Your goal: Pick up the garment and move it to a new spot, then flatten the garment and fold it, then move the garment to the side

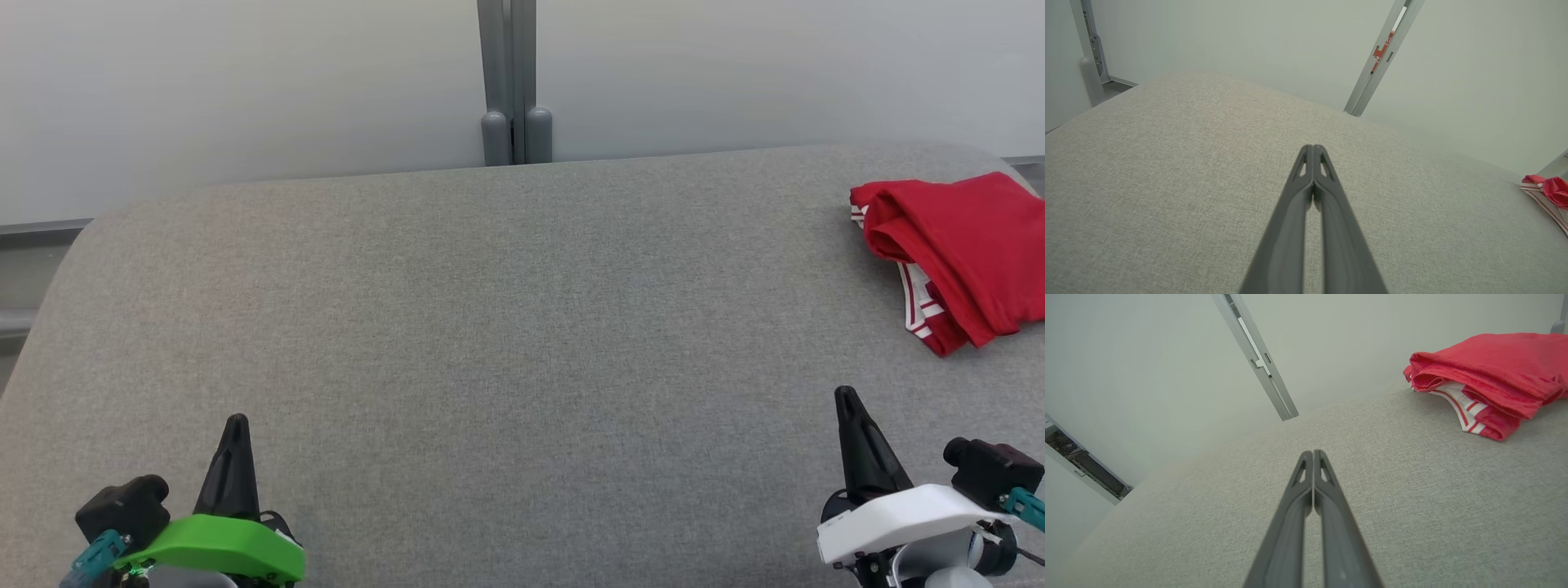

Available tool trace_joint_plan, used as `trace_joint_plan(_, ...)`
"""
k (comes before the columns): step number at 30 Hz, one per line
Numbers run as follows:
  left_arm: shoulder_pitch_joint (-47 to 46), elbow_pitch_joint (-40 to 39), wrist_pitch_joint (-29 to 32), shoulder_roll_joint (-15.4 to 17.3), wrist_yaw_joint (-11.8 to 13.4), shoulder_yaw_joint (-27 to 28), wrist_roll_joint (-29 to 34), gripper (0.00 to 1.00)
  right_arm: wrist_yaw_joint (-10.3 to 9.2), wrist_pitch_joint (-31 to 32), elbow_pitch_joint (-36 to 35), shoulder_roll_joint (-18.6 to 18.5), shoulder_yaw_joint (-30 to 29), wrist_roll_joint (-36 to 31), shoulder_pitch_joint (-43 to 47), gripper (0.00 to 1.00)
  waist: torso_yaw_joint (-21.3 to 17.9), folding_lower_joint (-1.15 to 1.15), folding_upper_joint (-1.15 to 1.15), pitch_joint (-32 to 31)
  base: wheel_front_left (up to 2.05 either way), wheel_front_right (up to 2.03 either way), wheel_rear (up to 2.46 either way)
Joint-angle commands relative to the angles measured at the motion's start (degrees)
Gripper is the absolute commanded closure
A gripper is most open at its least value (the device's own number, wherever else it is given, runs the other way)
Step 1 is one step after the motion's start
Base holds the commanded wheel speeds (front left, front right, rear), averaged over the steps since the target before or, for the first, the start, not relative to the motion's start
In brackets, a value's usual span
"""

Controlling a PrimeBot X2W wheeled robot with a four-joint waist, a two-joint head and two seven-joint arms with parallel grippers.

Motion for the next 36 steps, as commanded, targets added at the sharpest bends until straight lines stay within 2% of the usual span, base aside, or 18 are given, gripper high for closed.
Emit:
trace_joint_plan(1, -1.89, -0.59, 0.52, 0.08, -0.43, 0.83, -2.27, 1.0, -0.01, 0.49, -0.51, -0.14, -0.53, 2.52, -1.86, 1.0, -0.03, 0.0, 0.0, 0.02, 0.0, 0.0, 0.0)
trace_joint_plan(36, -4.01, 0.57, 6.93, -2.58, -3.33, 5.59, -27.5, 1.0, -0.01, 7.32, 1.79, 1.23, -3.55, 29.31, -4.77, 1.0, -0.67, 0.0, 0.0, 0.41, 0.0, 0.0, 0.0)
